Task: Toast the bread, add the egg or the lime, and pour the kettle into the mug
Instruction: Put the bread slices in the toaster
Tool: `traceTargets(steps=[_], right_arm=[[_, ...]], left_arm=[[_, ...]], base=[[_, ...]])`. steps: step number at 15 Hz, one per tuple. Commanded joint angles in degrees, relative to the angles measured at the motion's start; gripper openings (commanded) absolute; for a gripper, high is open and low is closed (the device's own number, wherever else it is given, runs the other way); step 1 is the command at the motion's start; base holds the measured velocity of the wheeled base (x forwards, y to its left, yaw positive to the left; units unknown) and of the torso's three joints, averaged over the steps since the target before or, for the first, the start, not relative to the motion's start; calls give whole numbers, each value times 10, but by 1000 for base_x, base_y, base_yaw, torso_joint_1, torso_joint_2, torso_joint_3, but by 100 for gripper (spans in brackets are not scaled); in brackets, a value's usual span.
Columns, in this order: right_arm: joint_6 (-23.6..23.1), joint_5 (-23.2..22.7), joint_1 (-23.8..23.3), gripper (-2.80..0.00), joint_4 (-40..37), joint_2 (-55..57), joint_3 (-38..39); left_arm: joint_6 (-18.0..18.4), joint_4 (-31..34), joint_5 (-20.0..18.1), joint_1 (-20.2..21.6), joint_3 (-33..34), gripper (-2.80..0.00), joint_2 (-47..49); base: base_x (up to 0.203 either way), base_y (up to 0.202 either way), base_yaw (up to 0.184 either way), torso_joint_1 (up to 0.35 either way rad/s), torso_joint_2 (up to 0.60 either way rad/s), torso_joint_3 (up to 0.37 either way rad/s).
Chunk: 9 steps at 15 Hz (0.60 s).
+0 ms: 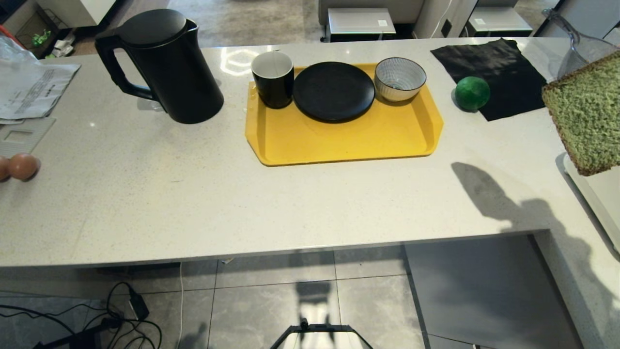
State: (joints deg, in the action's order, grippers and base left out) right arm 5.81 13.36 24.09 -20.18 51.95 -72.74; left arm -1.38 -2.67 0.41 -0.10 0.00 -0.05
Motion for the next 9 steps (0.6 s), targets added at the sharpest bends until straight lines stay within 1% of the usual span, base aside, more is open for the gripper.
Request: traceTargets(steps=[1, 4, 5, 6, 9], right_arm=[[-22, -1, 1, -280, -15, -17, 4], [-28, -8, 1, -280, -23, -36, 16], [-42, -33, 1, -280, -30, -43, 17], [-48, -42, 1, -280, -47, -47, 11], [-50, -43, 1, -280, -75, -53, 1]], left_arm=[[0, -1, 0, 0, 9, -280, 0], [0, -1, 0, 0, 9, -280, 0], [0, -1, 0, 0, 9, -280, 0], [0, -1, 1, 0, 9, -280, 0], [0, -1, 0, 0, 9, -280, 0]], base=[[0, 0, 0, 0, 0, 0], [0, 0, 0, 0, 0, 0], [0, 0, 0, 0, 0, 0], [0, 0, 0, 0, 0, 0], [0, 0, 0, 0, 0, 0]])
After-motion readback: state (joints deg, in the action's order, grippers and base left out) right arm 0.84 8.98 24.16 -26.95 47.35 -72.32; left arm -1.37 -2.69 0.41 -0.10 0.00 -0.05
